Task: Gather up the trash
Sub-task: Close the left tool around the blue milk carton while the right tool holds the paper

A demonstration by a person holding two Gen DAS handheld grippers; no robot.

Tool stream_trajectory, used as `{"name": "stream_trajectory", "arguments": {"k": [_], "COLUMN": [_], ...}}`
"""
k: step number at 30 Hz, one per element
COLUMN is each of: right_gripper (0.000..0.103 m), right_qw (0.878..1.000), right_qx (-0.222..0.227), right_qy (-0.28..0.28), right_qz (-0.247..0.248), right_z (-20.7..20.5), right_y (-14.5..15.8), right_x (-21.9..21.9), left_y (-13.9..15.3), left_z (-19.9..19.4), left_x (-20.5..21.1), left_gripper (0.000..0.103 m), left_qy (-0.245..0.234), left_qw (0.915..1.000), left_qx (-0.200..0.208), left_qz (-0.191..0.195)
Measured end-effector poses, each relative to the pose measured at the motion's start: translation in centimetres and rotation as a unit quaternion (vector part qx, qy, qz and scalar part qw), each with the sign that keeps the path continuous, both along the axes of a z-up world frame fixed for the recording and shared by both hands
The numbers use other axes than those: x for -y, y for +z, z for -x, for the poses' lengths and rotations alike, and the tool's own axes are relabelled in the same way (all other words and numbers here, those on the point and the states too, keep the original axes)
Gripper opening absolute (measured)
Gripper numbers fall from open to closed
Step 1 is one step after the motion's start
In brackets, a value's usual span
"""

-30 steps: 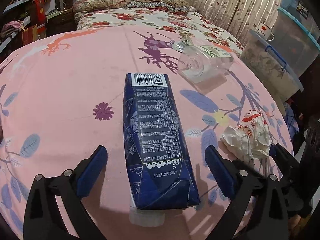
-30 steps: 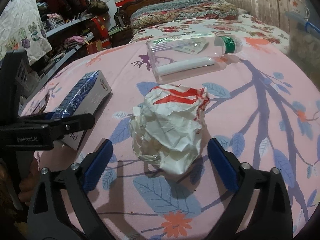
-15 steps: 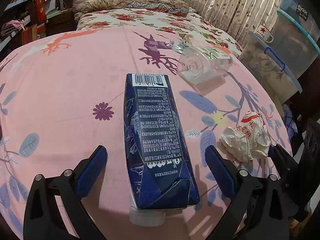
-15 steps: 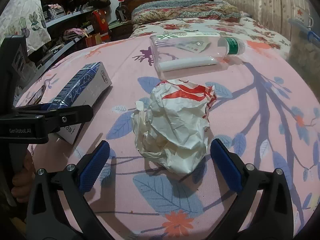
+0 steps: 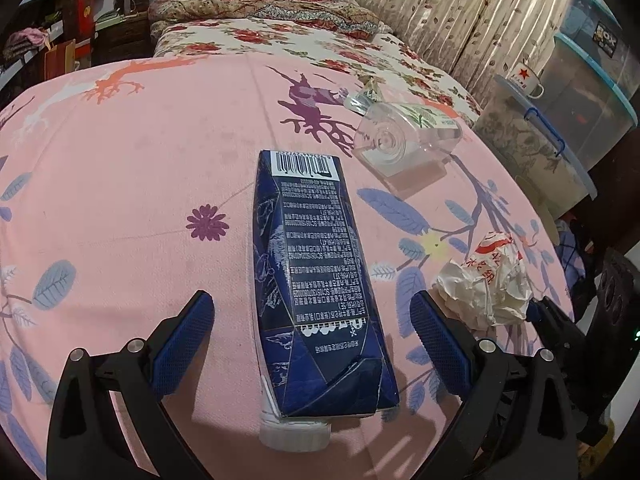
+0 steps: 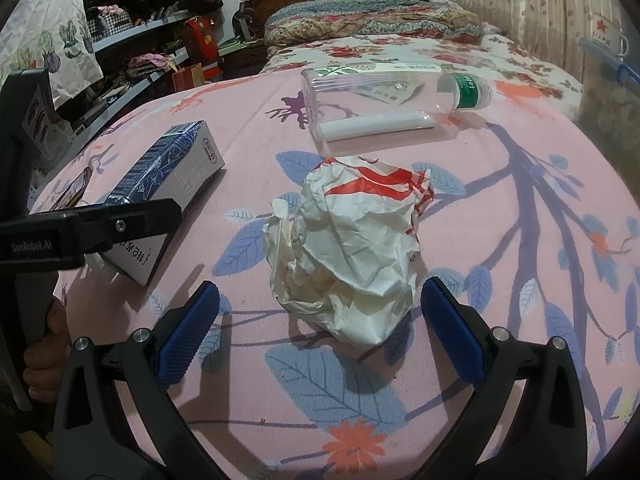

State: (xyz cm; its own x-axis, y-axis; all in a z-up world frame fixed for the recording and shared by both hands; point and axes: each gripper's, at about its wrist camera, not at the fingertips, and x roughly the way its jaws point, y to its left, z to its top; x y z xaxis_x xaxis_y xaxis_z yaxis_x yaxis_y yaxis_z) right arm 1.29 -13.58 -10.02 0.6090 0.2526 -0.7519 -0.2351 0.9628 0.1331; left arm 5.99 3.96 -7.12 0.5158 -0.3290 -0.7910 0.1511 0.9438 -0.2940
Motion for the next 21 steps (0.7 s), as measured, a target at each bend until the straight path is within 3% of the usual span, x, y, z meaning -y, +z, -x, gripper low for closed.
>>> {"name": "stream_trajectory", "arguments": {"k": [9, 21], "right_gripper": [0.100, 0.100], "right_qw": [0.999, 0.998], "right_qx": [-0.002, -0.001], "right_qy": [-0.011, -0.010], "right_qz": [-0.050, -0.055], "right_z": [0.1, 0.3], "right_y": [0.1, 0.1], "right_x": [1.6, 1.8], "left_y": [0.0, 0.0], "left_z": [0.1, 0.2], "left_x": [0.0, -0.2], "left_gripper": [0.094, 0.094], "left_qy": [-0.001, -0.017], "left_qw": [1.0000, 0.9998], "left_qx": [0.003, -0.001], "left_qz": [0.002, 0.001]}}
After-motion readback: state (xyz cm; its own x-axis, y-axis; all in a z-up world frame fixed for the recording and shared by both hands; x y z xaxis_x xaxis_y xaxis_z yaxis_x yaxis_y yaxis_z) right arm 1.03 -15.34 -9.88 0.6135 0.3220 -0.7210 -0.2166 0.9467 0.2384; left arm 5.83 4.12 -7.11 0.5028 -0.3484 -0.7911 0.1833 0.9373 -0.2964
